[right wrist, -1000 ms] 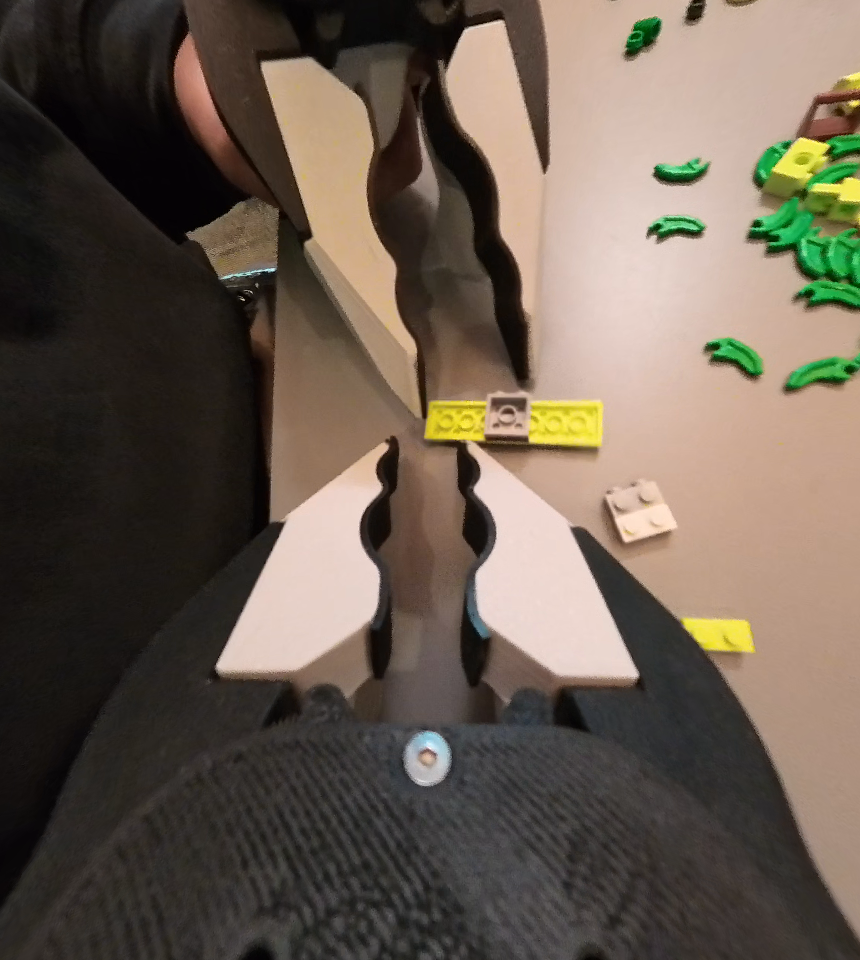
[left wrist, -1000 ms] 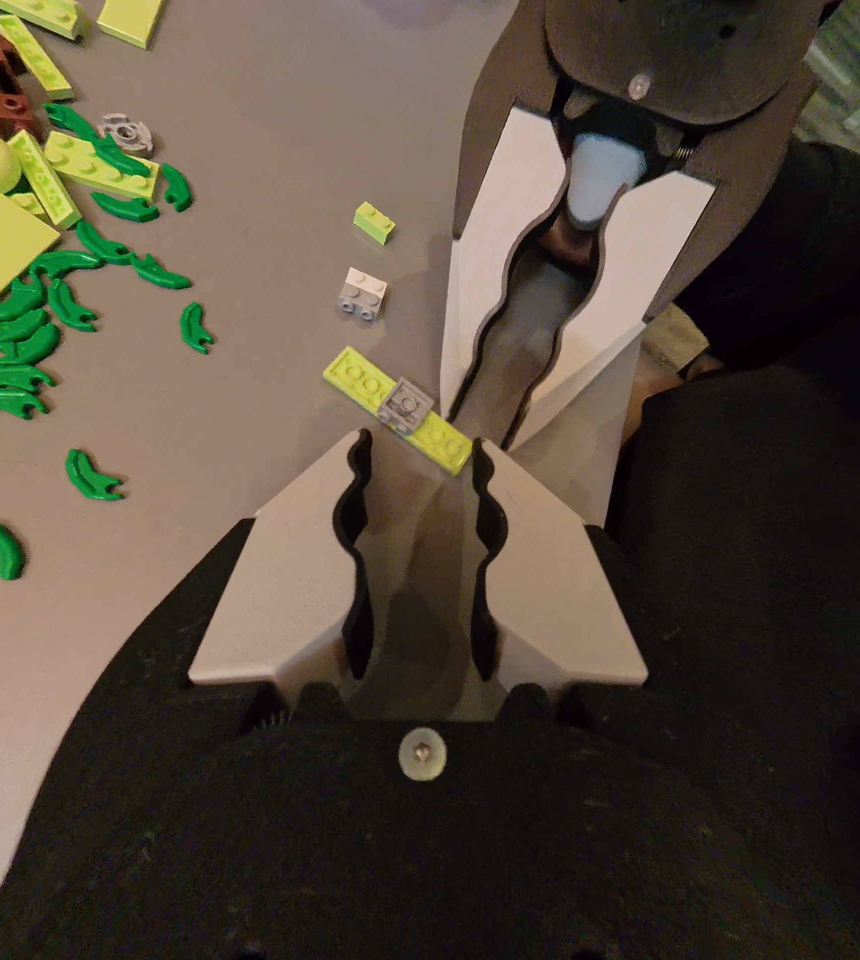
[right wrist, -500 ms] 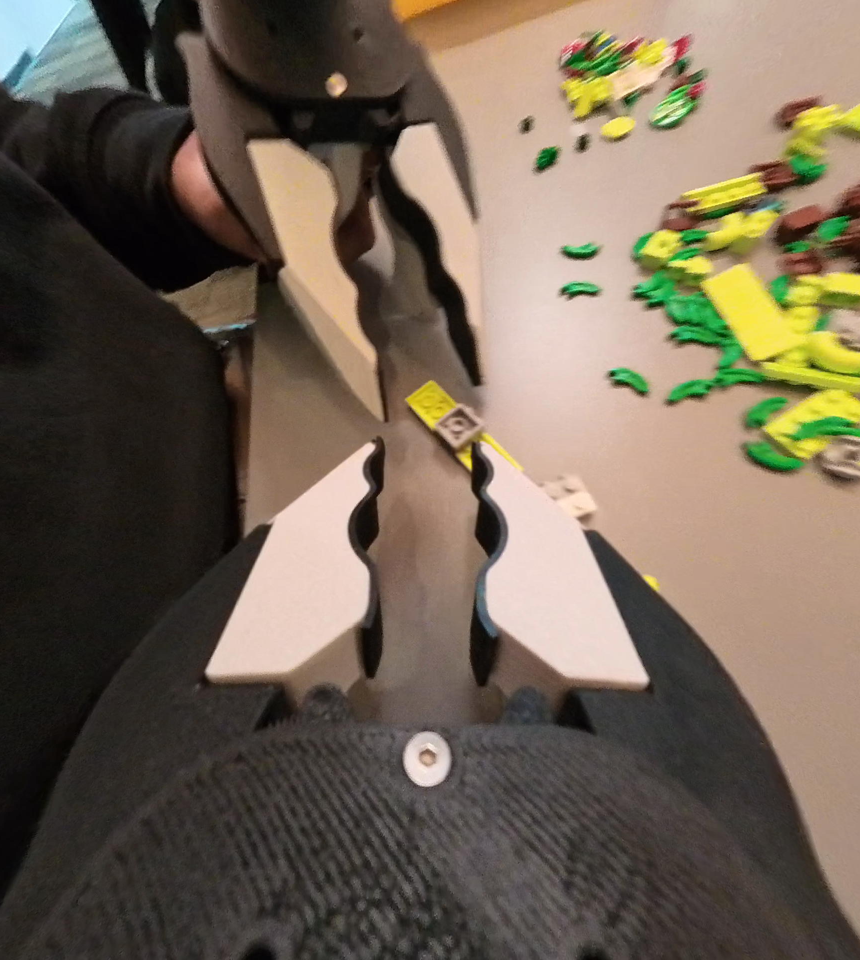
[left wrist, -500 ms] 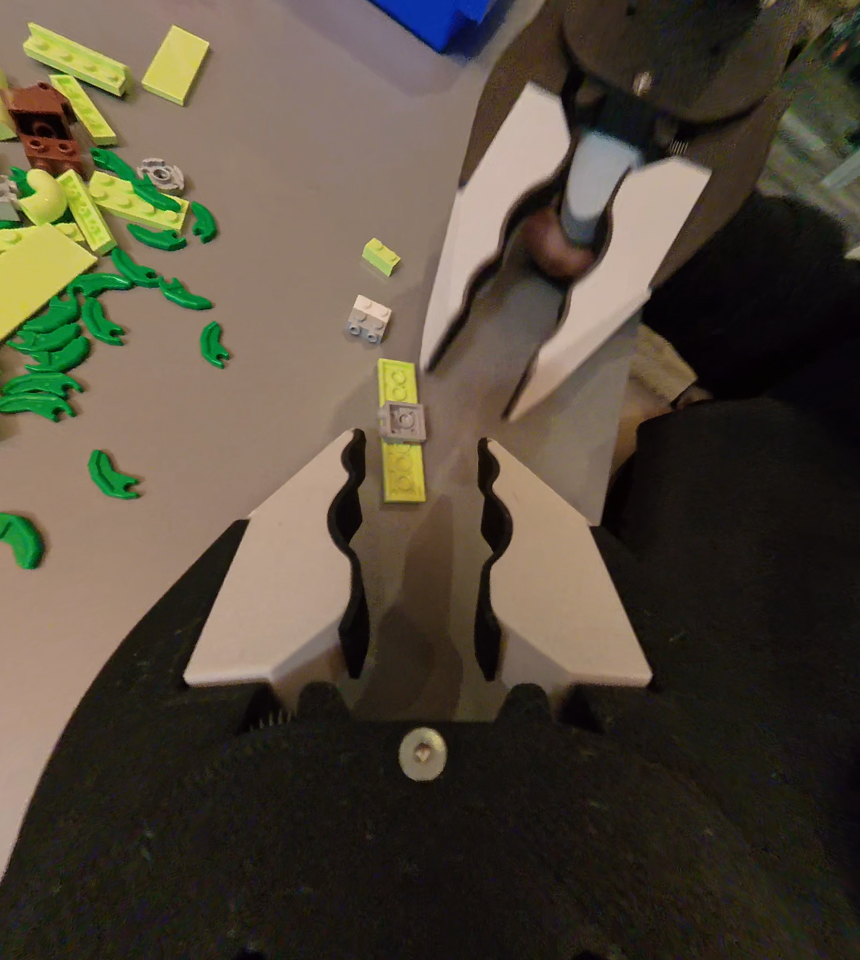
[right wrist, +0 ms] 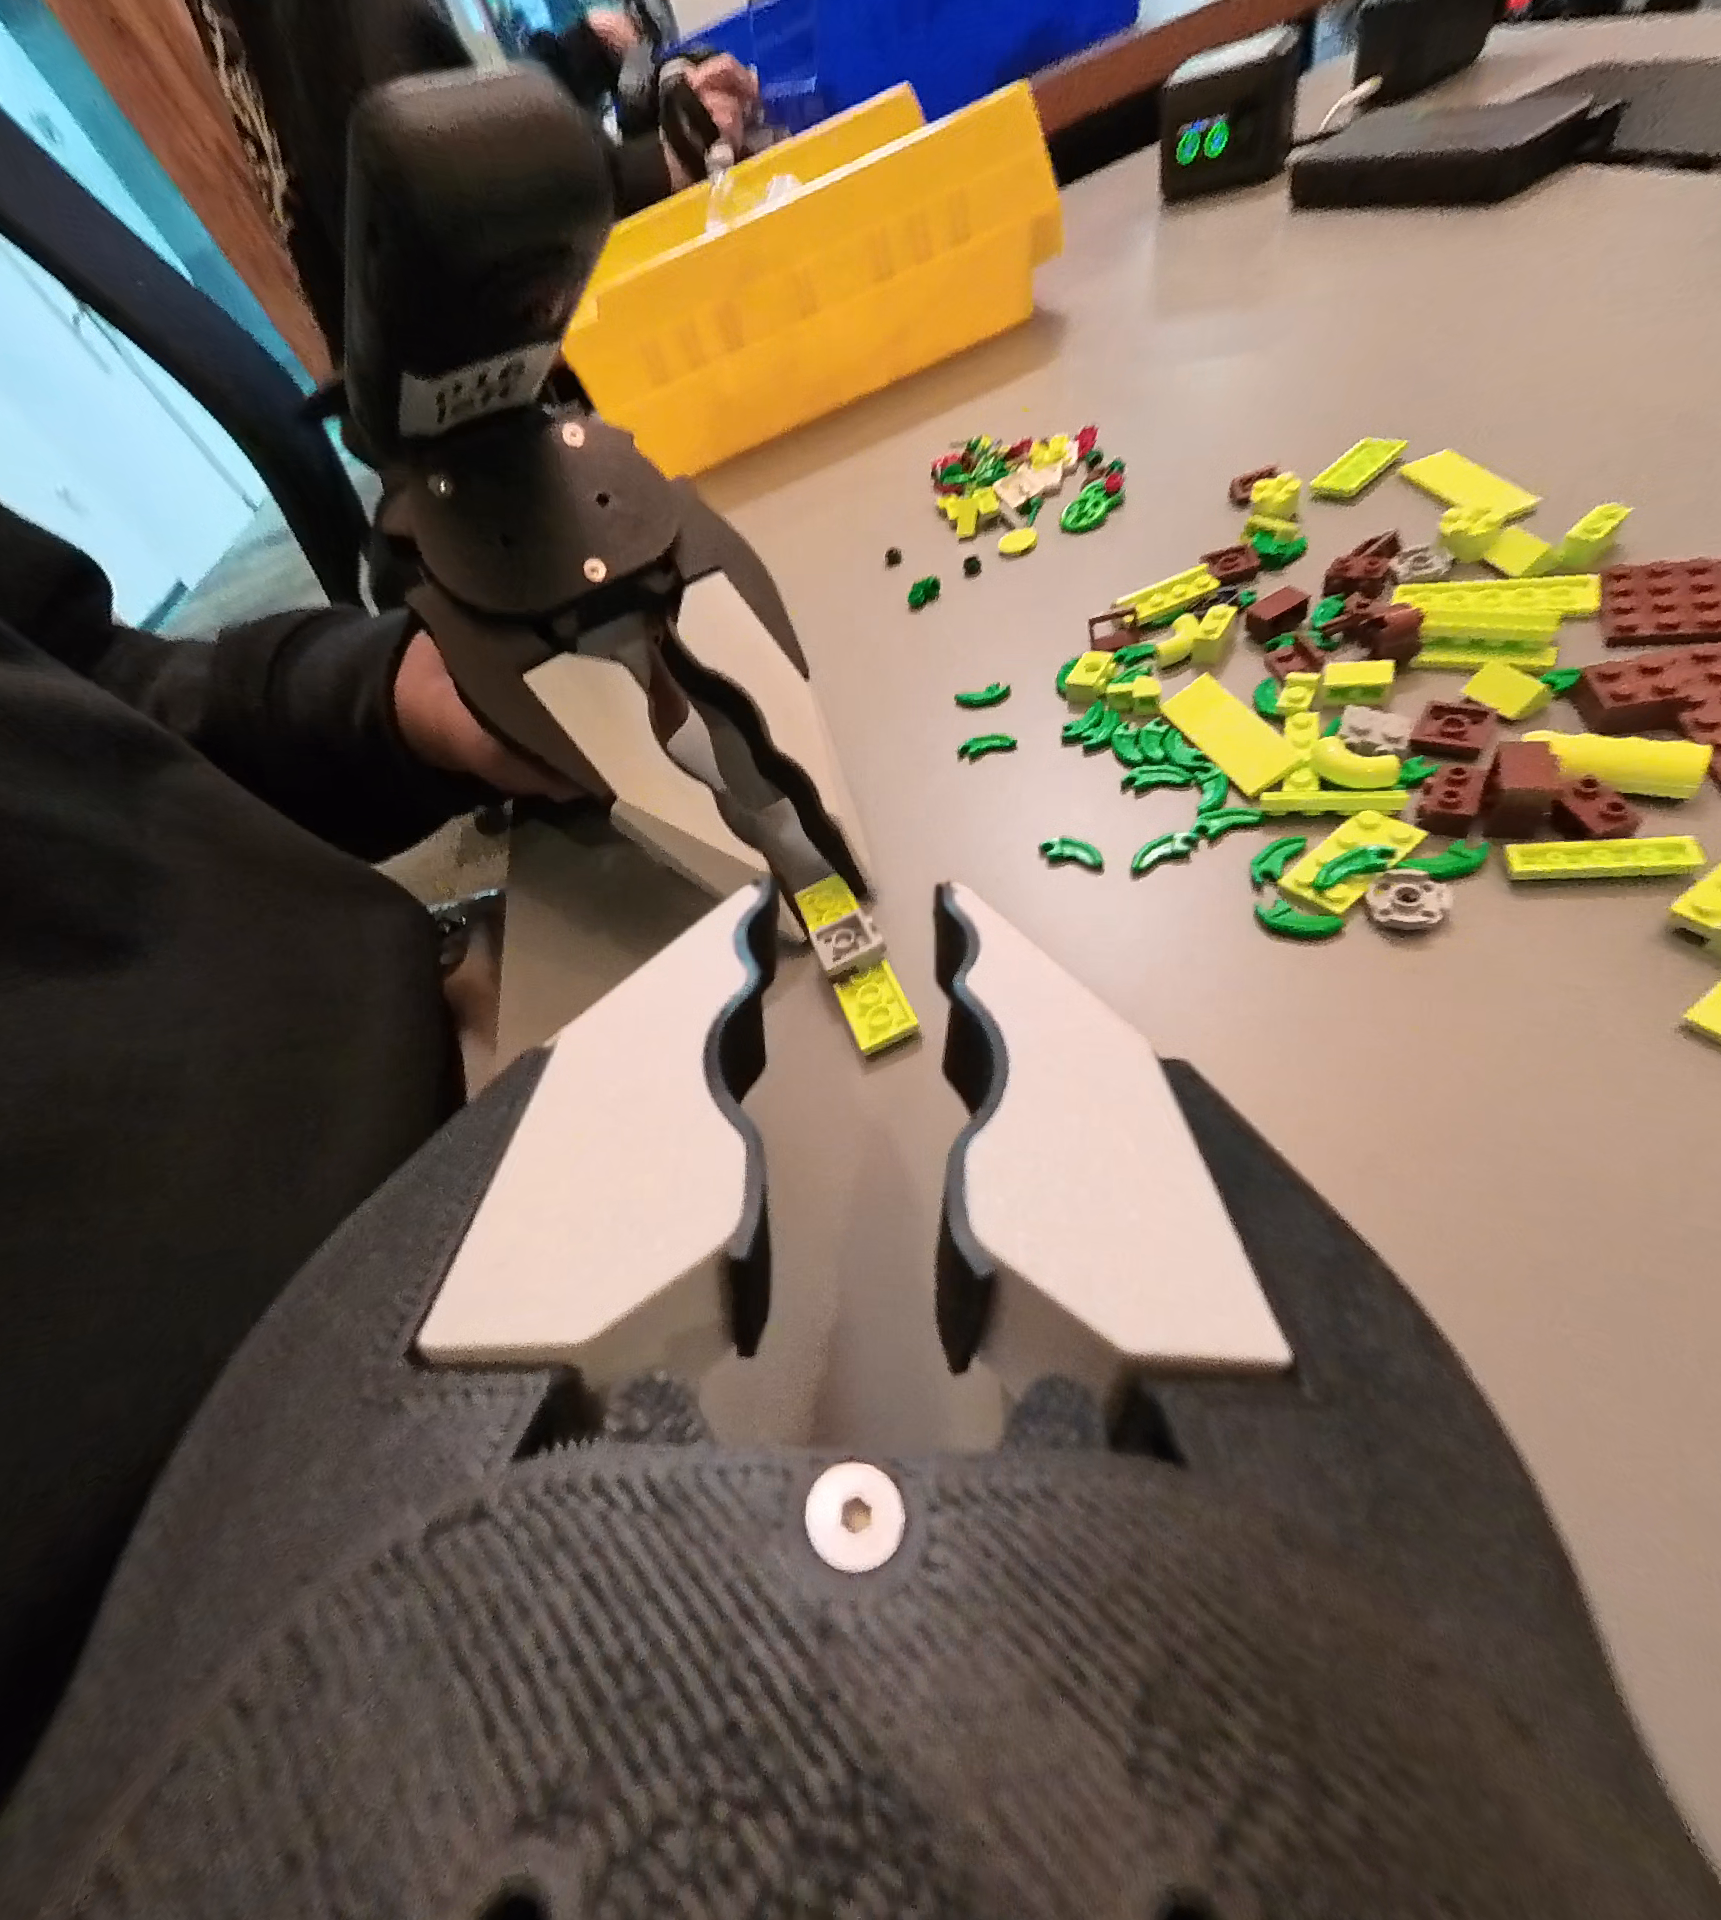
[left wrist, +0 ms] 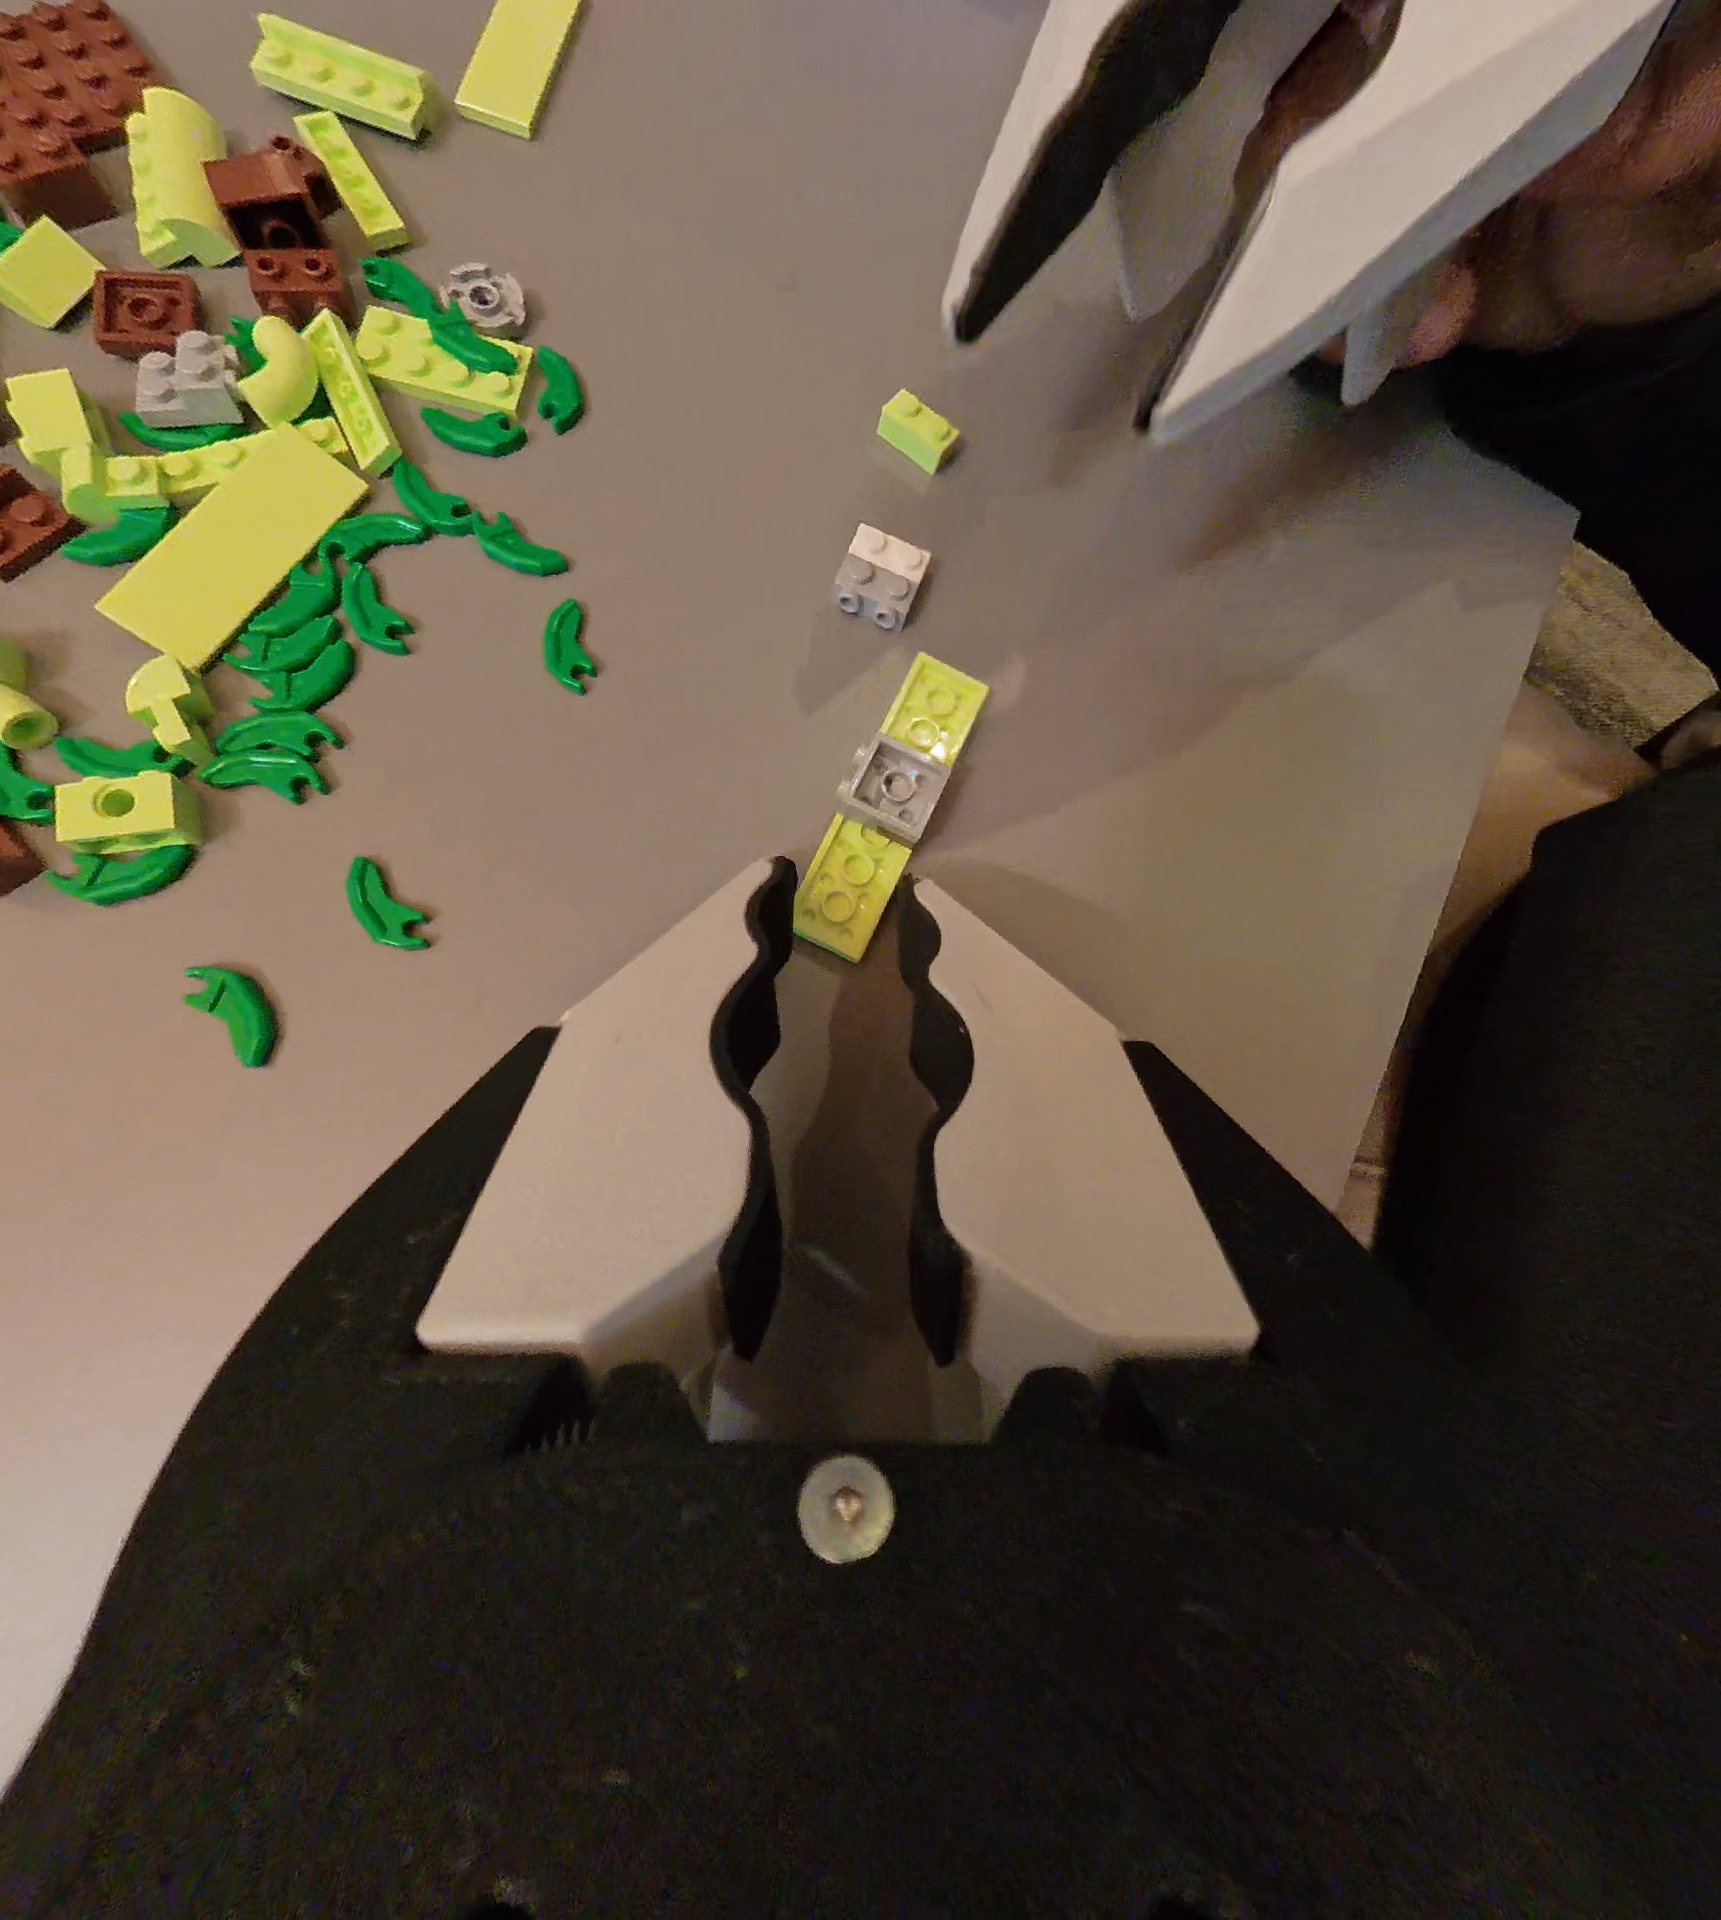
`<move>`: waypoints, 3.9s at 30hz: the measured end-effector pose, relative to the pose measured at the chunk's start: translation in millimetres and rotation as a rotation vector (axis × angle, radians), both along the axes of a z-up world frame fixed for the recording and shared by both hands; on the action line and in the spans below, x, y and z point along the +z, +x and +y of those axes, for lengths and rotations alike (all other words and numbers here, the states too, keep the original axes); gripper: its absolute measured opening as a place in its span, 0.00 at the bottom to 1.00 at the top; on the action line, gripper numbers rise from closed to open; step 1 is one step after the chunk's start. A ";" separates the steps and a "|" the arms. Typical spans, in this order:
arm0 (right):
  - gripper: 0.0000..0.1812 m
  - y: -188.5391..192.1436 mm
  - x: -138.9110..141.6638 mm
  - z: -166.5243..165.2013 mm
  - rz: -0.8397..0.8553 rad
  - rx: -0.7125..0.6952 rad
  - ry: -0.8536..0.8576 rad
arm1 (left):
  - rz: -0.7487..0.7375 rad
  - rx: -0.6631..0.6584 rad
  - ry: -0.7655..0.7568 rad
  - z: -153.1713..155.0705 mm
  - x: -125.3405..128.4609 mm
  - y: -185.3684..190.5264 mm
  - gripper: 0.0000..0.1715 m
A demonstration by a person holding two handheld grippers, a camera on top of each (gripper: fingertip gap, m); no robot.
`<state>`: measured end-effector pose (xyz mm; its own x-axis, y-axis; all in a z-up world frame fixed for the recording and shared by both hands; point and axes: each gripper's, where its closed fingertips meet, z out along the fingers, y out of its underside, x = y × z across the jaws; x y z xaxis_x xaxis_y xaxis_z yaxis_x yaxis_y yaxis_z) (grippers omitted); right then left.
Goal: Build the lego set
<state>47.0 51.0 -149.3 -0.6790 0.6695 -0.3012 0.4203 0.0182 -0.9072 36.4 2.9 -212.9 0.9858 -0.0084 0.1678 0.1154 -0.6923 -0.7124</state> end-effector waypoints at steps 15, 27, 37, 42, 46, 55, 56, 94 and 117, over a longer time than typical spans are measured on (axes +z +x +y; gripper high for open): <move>0.19 15.0 45.4 22.9 0.178 0.025 -0.284 | 0.036 0.048 -0.004 -3.1 -0.7 -7.8 0.09; 0.20 16.0 47.5 24.9 0.199 0.011 -0.284 | 0.050 0.066 -0.007 -4.5 -1.1 -16.6 0.09; 0.21 15.9 47.0 23.7 0.181 0.030 -0.296 | 0.057 -0.051 -0.005 9.4 -1.2 -32.4 0.10; 0.20 15.1 46.3 23.3 0.181 0.024 -0.287 | 0.129 -0.044 -0.008 10.4 -1.9 -43.3 0.13; 0.20 14.3 45.5 23.1 0.177 0.020 -0.282 | 0.219 0.005 -0.003 7.2 -0.4 -52.9 0.13; 0.20 11.8 45.8 26.7 0.171 -0.003 -0.294 | 0.297 0.050 0.003 1.3 1.5 -57.3 0.11; 0.20 11.7 45.8 26.9 0.170 -0.004 -0.295 | 0.299 0.052 0.003 0.7 1.7 -57.2 0.11; 0.20 10.7 44.8 23.6 0.164 0.003 -0.293 | 0.295 0.058 -0.016 0.0 -1.3 -58.2 0.13; 0.20 9.2 45.9 25.8 0.191 -0.024 -0.278 | 0.256 -0.120 0.052 69.8 13.7 7.4 0.16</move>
